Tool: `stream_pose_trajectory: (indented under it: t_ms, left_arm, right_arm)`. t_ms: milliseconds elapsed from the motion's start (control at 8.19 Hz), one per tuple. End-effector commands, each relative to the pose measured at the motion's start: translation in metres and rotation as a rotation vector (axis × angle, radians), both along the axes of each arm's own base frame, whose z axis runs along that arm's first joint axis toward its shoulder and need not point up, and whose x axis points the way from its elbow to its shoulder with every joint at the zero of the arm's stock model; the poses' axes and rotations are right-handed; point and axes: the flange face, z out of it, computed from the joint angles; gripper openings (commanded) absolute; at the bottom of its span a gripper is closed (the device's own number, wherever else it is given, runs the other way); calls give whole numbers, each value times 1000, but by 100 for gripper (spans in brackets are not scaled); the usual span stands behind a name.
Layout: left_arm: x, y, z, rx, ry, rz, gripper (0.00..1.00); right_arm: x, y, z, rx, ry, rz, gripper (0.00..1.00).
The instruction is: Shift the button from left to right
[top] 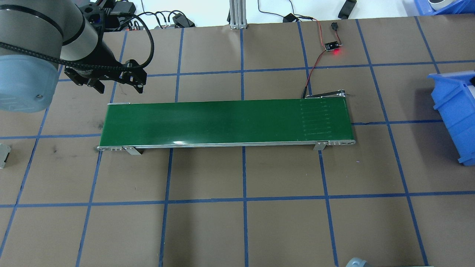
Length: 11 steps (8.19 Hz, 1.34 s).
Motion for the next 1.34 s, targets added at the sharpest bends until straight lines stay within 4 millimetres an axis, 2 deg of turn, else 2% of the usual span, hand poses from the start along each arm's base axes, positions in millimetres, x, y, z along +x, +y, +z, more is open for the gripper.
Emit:
stream_pose_trajectory:
  t_ms: [0,122,244,366,489,611,855,1221]
  left_arm:
    - [0,2,1,-2,0,3,100]
    - [-1,5,6,-11,-4,4,100]
    - [-2,5,5,-8,0,2,100]
    - [0,5,1,8,-12,3,100]
    - [0,6,-5,23,-13,3,100]
    - [-1,10,-2,10,2,15,100]
    - [0,5,-17,37,3,22,100]
    - [4,3,-16,35,-13,17,100]
  right_arm:
    - [117,18,22,28,19,-127,100]
    - [160,33,26,52,4,-219,100]
    - [209,42,25,48,17,-232,100]
    - [246,50,22,44,21,-219,100]
    - [255,52,20,46,24,-209,100]
    - [255,51,20,46,21,-211,100]
    - [256,52,20,46,14,-214,100]
    - [254,51,20,45,27,-206,100]
